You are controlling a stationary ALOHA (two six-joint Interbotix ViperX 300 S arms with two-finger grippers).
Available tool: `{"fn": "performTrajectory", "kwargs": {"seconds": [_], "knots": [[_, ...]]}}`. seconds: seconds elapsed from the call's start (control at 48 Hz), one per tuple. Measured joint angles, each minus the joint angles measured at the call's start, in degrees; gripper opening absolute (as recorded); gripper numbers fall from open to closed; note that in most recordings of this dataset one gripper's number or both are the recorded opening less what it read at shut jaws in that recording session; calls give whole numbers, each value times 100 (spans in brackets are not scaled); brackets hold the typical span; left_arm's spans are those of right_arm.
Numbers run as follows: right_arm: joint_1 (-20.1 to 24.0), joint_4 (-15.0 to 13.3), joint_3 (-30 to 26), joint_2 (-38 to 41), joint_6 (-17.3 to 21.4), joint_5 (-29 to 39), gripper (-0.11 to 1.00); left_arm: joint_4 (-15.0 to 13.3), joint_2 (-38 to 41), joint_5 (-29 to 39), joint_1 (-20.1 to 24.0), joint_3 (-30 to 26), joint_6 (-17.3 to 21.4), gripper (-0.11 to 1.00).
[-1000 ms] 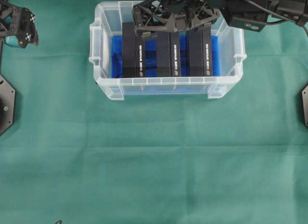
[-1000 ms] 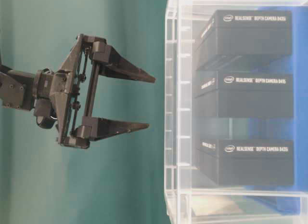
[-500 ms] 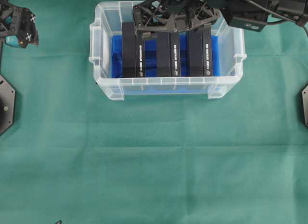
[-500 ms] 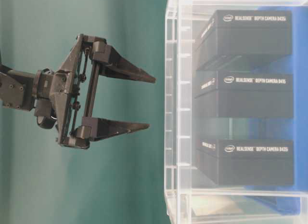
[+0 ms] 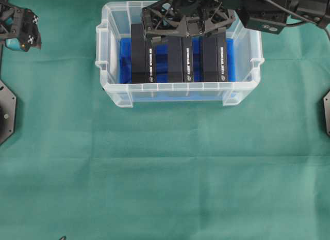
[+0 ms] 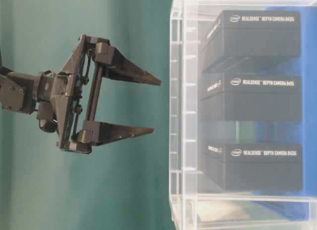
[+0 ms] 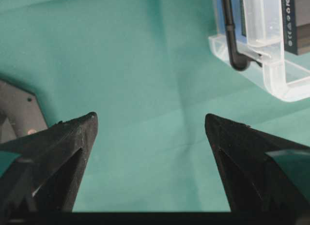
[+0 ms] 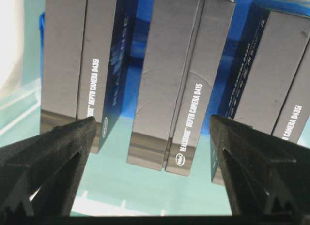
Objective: Take out the box from the case.
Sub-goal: 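Move the open right gripper over the middle black box, then lower the right gripper and close it on the middle box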
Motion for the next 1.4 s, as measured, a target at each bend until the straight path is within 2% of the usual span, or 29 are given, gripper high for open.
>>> {"fn": "performTrajectory", "kwargs": {"seconds": [0.375, 0.625, 1.062, 1.396], "knots": [[0, -9, 18, 141, -18, 9, 94, 0, 9, 0, 0, 0, 0, 92], [-9, -9, 316, 149, -18, -18, 94, 9, 9, 0, 0, 9, 0, 92], [-35, -18, 861, 149, -18, -703, 94, 9, 18, 0, -9, 35, 0, 92], [-114, -18, 949, 308, -44, -905, 94, 9, 18, 0, 0, 70, 0, 92]]}}
